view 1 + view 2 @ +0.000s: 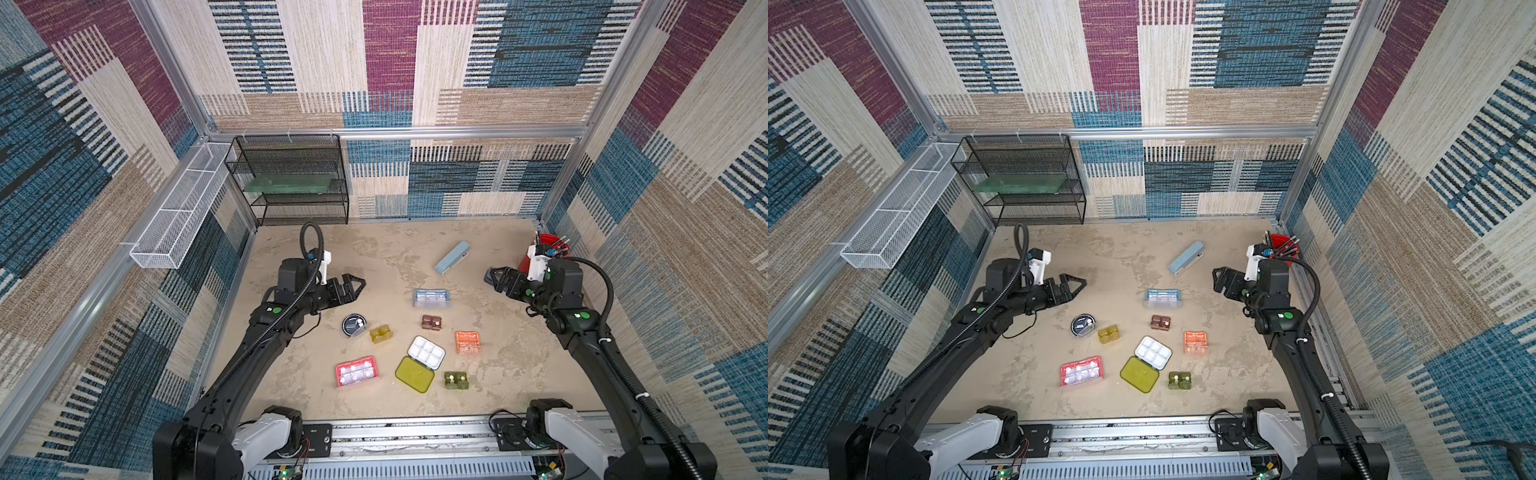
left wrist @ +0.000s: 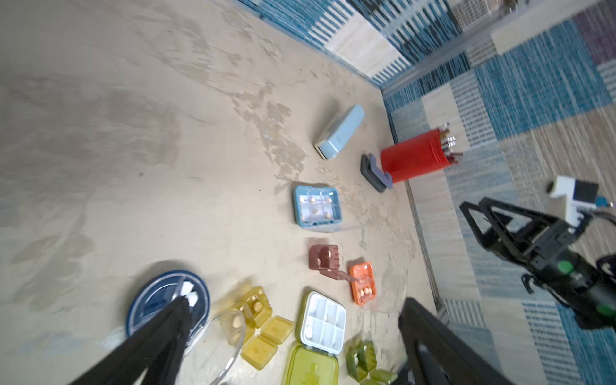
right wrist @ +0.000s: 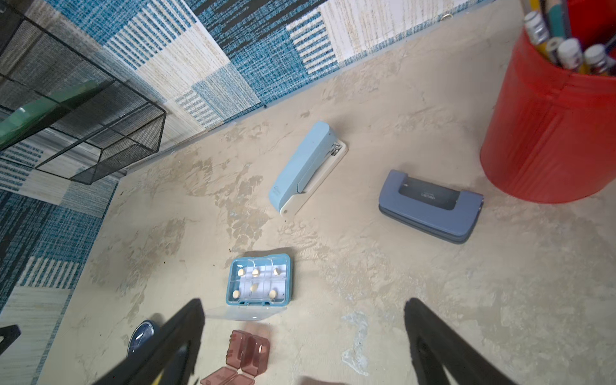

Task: Close pillboxes
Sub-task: Move the pillbox to the center of the board.

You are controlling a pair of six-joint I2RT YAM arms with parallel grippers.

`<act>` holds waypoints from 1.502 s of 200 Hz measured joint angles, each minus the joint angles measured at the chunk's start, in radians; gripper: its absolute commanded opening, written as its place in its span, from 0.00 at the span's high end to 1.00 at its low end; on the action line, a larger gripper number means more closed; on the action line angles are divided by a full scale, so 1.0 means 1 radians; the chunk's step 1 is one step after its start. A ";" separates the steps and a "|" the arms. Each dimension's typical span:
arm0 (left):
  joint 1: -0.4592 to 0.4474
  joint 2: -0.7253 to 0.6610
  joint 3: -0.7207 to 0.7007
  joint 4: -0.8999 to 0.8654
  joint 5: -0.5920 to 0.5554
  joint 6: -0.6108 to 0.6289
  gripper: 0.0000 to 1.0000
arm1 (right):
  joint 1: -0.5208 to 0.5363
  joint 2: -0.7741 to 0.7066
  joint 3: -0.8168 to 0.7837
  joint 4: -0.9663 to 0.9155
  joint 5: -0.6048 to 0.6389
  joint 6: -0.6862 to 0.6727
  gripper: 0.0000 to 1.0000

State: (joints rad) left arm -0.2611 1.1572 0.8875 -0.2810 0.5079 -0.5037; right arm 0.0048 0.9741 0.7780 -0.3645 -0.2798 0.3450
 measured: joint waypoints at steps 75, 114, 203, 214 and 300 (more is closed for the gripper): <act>-0.207 0.124 0.070 -0.002 0.074 0.162 0.00 | -0.005 -0.033 -0.066 -0.164 -0.069 0.031 0.05; -0.270 0.159 0.085 -0.005 0.085 0.231 0.00 | 0.037 -0.034 -0.084 -0.268 -0.096 0.080 0.05; -0.400 0.210 0.142 -0.017 0.058 0.338 0.00 | 0.147 -0.151 -0.156 -0.402 -0.107 0.149 0.03; -0.405 0.210 0.145 -0.022 0.044 0.351 0.00 | 0.163 -0.157 -0.159 -0.422 -0.095 0.165 0.03; -0.407 0.218 0.157 -0.031 0.018 0.416 0.01 | 0.348 -0.142 -0.117 -0.535 -0.023 0.260 0.04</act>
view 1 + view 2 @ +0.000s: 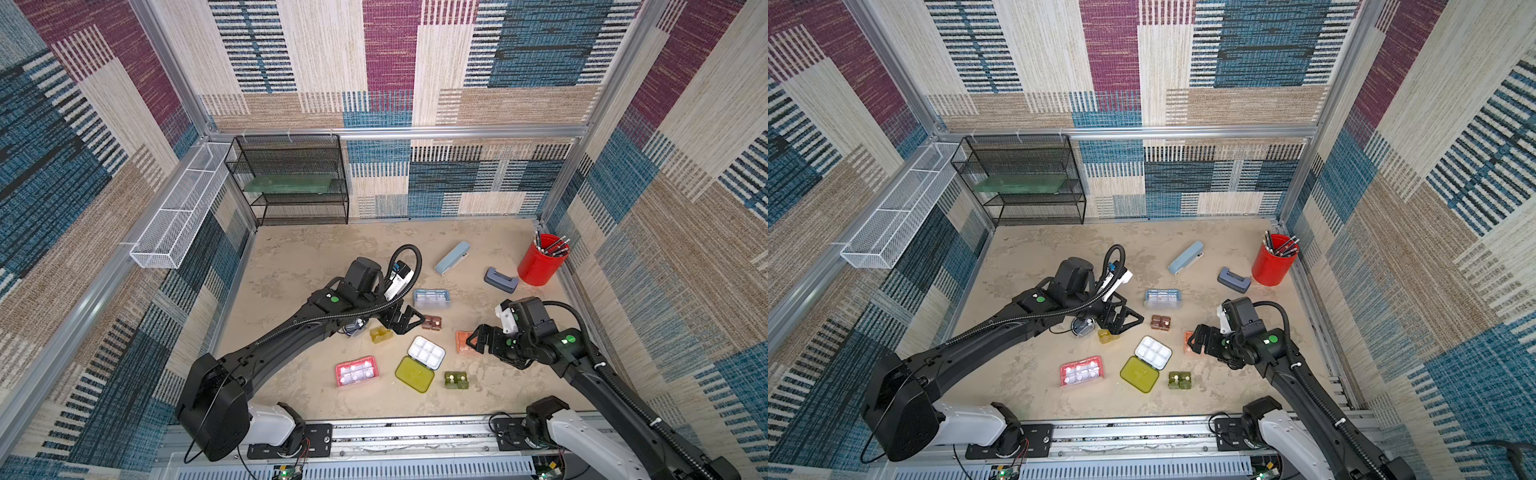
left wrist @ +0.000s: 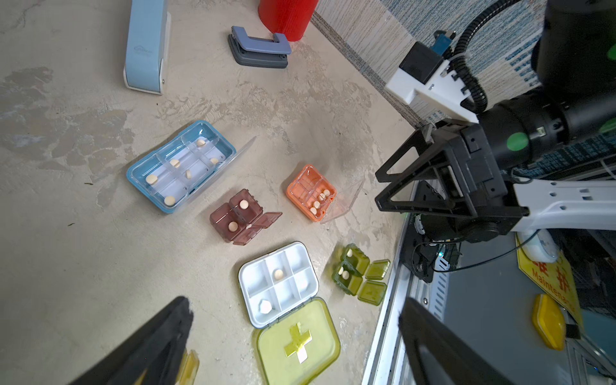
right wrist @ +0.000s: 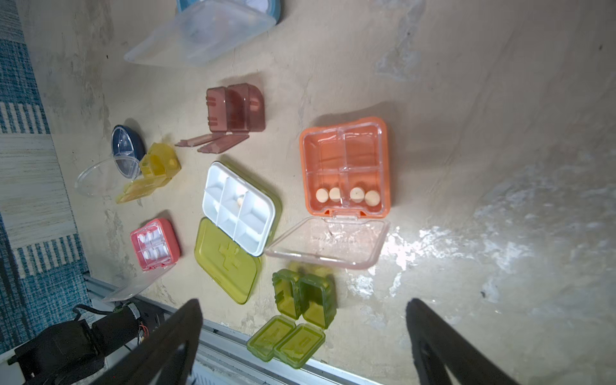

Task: Close pillboxes
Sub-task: Move the pillbox to the center of the board.

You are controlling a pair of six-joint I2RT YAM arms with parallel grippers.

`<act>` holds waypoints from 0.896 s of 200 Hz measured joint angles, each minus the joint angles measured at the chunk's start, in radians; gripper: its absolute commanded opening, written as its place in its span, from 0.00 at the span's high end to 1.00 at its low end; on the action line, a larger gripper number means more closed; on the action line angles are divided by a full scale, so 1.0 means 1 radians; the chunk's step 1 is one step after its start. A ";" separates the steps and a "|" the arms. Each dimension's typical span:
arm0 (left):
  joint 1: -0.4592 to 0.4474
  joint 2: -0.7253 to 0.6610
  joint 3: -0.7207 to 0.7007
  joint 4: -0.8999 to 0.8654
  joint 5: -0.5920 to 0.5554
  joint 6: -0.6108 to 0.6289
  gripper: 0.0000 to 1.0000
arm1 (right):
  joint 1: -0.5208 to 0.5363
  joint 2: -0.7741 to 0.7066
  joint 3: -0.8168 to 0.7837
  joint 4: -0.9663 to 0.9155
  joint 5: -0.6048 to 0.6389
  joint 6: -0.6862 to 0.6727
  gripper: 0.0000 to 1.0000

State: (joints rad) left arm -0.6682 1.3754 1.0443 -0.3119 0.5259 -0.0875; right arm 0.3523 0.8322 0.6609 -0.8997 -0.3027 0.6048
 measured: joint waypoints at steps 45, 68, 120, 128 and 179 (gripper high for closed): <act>-0.007 0.006 0.000 0.001 0.001 0.010 0.01 | 0.006 -0.006 -0.032 -0.041 0.030 0.015 0.03; -0.009 0.014 0.000 0.001 0.001 0.011 0.01 | 0.005 0.012 -0.044 -0.035 0.052 0.017 0.03; -0.011 0.023 0.006 0.000 0.000 0.012 0.02 | -0.004 0.021 -0.064 -0.012 0.075 0.022 0.01; -0.011 0.023 0.006 0.000 0.000 0.012 0.02 | -0.008 0.022 -0.065 -0.011 0.077 0.022 0.01; -0.014 0.023 0.006 0.000 0.000 0.019 0.02 | -0.047 0.045 -0.071 0.000 0.078 -0.006 0.01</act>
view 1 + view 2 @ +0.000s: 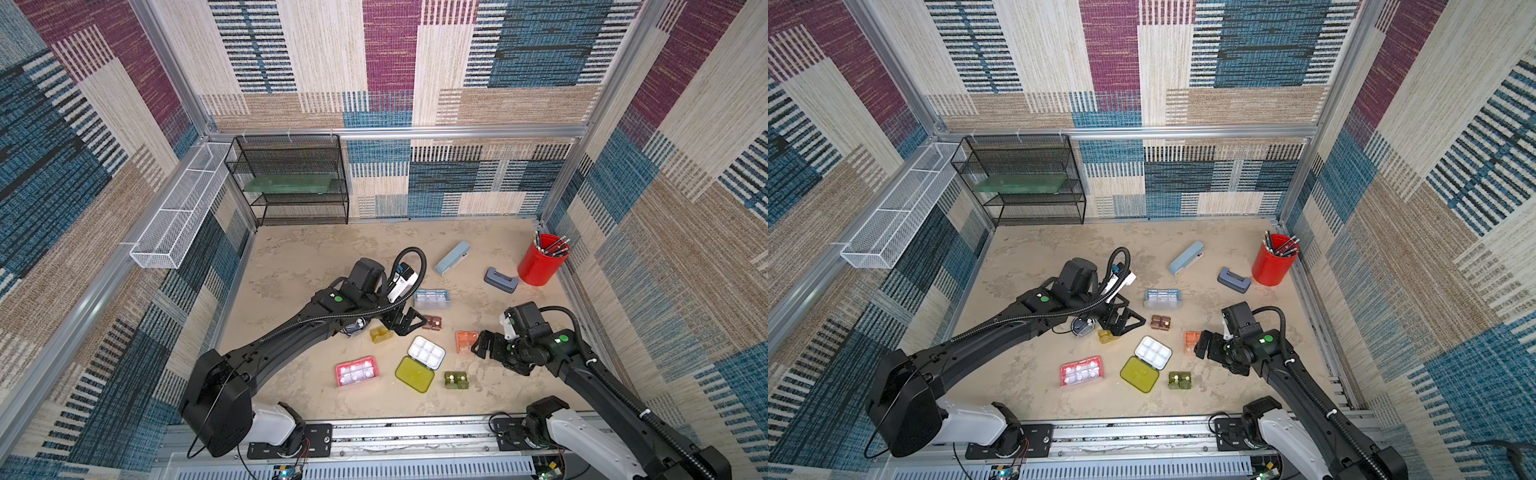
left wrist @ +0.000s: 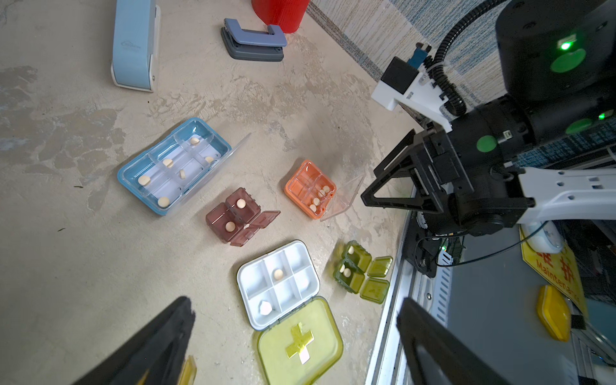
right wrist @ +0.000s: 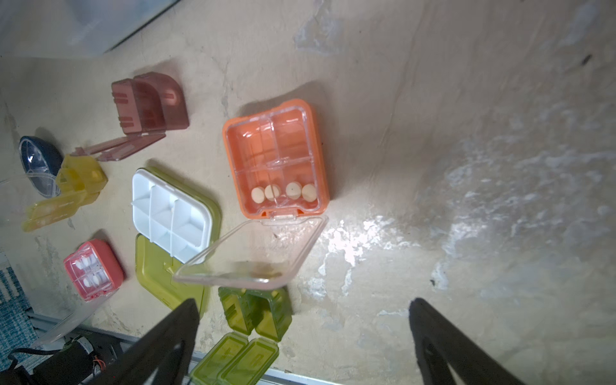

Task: Close pillboxes
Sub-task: Move the pillbox to the center of the board.

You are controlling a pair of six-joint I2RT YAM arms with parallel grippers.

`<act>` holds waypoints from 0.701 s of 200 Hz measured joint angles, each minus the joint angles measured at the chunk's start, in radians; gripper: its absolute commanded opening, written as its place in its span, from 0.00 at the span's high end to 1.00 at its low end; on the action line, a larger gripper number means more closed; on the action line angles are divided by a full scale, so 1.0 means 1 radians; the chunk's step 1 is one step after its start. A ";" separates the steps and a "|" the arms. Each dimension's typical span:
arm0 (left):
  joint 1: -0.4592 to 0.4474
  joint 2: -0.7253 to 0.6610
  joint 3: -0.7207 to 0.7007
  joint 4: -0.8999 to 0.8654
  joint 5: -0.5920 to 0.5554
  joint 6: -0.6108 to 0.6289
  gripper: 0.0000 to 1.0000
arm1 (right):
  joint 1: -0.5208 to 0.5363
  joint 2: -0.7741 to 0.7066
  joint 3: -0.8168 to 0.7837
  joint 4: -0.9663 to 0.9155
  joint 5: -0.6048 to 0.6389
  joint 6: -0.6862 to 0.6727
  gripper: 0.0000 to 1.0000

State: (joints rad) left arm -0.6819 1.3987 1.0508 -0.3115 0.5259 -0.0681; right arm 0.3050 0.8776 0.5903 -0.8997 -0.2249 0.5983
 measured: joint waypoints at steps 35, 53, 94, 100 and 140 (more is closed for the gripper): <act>-0.001 0.000 0.000 0.000 0.000 0.011 0.02 | -0.032 0.035 -0.002 0.019 -0.001 -0.024 0.02; -0.001 0.000 0.001 0.000 0.001 0.015 0.02 | -0.043 0.054 0.002 0.032 -0.002 -0.028 0.03; -0.006 0.000 0.003 0.000 0.001 0.019 0.02 | -0.060 0.108 0.018 0.050 -0.004 -0.036 0.03; -0.007 0.002 0.005 -0.001 0.002 0.019 0.02 | -0.062 0.117 0.021 0.050 -0.004 -0.039 0.04; -0.019 0.020 0.023 -0.002 0.004 0.027 0.02 | -0.069 0.166 0.036 0.061 -0.005 -0.043 0.04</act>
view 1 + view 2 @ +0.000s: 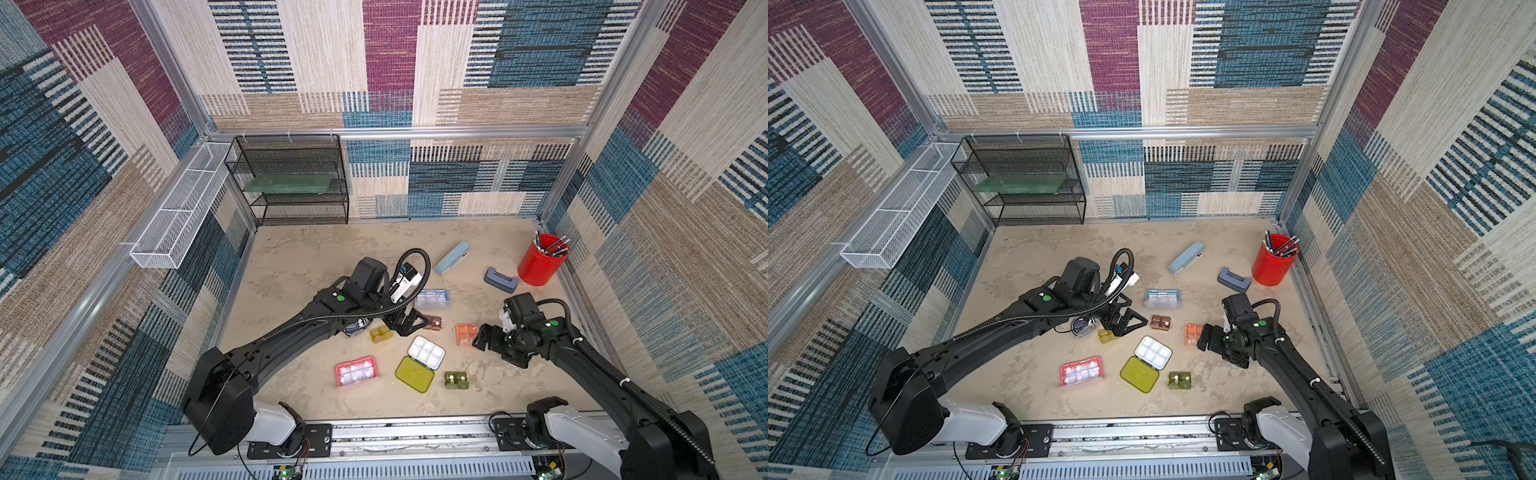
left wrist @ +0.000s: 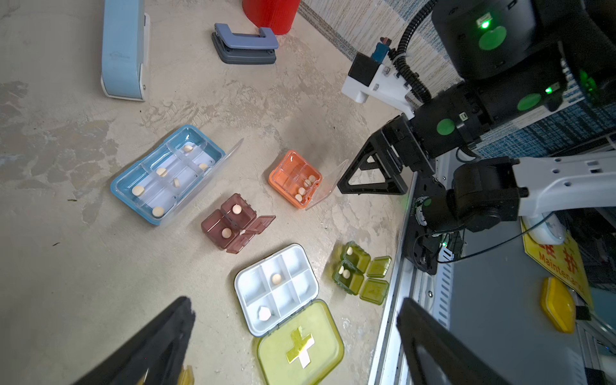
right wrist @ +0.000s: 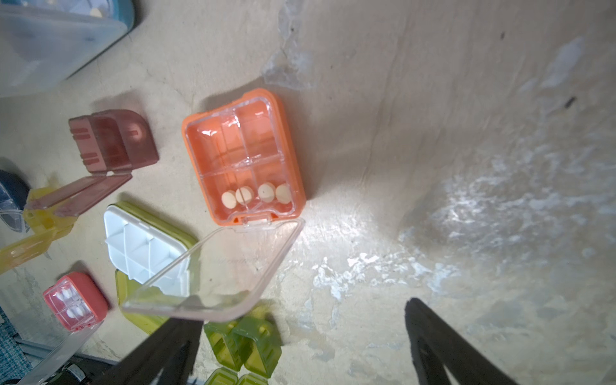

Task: Close pillboxes
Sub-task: Move the pillbox to the center of the board.

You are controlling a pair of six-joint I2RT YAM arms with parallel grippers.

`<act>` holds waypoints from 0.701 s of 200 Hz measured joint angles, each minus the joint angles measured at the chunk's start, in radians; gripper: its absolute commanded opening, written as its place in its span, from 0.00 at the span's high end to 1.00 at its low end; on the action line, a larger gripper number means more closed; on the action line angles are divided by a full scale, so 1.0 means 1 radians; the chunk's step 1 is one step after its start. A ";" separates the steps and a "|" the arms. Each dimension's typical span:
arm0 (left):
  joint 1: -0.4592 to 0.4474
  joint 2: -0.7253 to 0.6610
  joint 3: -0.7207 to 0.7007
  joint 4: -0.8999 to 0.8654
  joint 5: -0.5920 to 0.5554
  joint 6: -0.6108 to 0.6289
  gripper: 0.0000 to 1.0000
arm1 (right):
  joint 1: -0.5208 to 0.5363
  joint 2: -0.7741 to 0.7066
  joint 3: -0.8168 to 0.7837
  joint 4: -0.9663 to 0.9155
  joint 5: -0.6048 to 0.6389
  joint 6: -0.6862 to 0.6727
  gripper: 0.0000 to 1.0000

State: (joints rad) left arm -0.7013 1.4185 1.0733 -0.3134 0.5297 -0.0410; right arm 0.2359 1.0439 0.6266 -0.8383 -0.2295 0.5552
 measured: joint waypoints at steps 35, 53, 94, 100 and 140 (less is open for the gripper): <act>-0.022 0.026 0.023 -0.013 0.000 0.018 0.04 | -0.004 0.015 0.029 0.015 -0.008 -0.015 0.08; -0.031 0.037 0.035 -0.020 0.001 0.023 0.05 | -0.006 0.014 0.044 0.019 -0.014 -0.023 0.10; -0.057 0.080 0.074 -0.023 0.007 0.038 0.09 | -0.008 0.035 0.066 0.053 -0.030 -0.045 0.18; -0.062 0.087 0.080 -0.024 0.009 0.040 0.10 | -0.008 0.042 0.067 0.060 -0.036 -0.045 0.19; -0.079 0.108 0.110 -0.043 0.018 0.047 0.10 | 0.010 0.051 0.105 0.095 -0.056 -0.064 0.08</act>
State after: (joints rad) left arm -0.7799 1.5261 1.1835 -0.3565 0.5472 0.0059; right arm 0.2462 1.0946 0.7319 -0.7429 -0.2852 0.4915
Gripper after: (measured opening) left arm 0.900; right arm 0.868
